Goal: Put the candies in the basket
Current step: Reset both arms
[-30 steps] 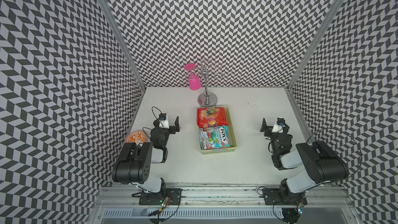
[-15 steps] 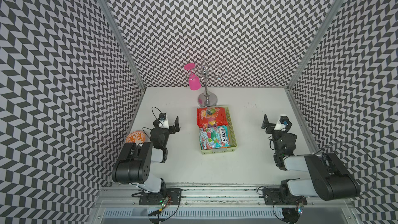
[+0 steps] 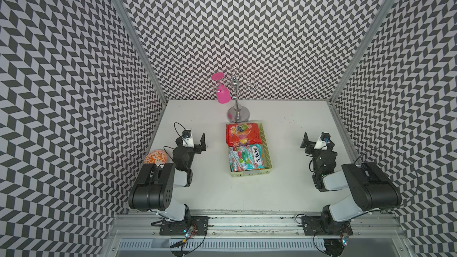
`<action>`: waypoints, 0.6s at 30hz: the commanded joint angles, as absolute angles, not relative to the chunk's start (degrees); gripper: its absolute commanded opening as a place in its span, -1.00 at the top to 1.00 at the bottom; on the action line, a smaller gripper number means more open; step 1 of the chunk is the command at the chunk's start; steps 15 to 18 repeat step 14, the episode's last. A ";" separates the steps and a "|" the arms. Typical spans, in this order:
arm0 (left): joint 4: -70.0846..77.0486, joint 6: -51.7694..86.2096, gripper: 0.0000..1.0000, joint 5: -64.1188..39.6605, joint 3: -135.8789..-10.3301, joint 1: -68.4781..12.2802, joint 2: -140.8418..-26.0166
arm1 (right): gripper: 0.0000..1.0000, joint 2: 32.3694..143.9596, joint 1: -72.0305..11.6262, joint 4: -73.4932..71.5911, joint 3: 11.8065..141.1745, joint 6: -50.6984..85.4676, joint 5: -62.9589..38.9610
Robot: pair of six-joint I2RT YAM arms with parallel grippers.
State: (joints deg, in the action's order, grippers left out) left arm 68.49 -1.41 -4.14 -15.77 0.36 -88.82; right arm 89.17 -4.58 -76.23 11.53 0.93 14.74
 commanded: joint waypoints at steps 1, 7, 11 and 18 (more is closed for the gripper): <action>69.76 -1.14 -0.98 -3.78 -15.50 0.12 -88.72 | -0.99 89.46 -4.48 -78.17 11.95 -0.02 12.63; 69.70 -1.16 -0.98 -3.70 -15.47 0.02 -88.73 | -0.99 90.09 -4.24 -78.27 12.22 -0.40 10.16; 69.75 -1.23 -0.98 -3.69 -15.38 0.00 -88.75 | -0.99 90.01 -2.79 -76.52 12.21 0.18 6.94; 69.70 -1.22 -0.97 -3.69 -15.44 0.00 -88.69 | -0.99 89.74 -2.81 -77.17 12.17 -0.07 6.43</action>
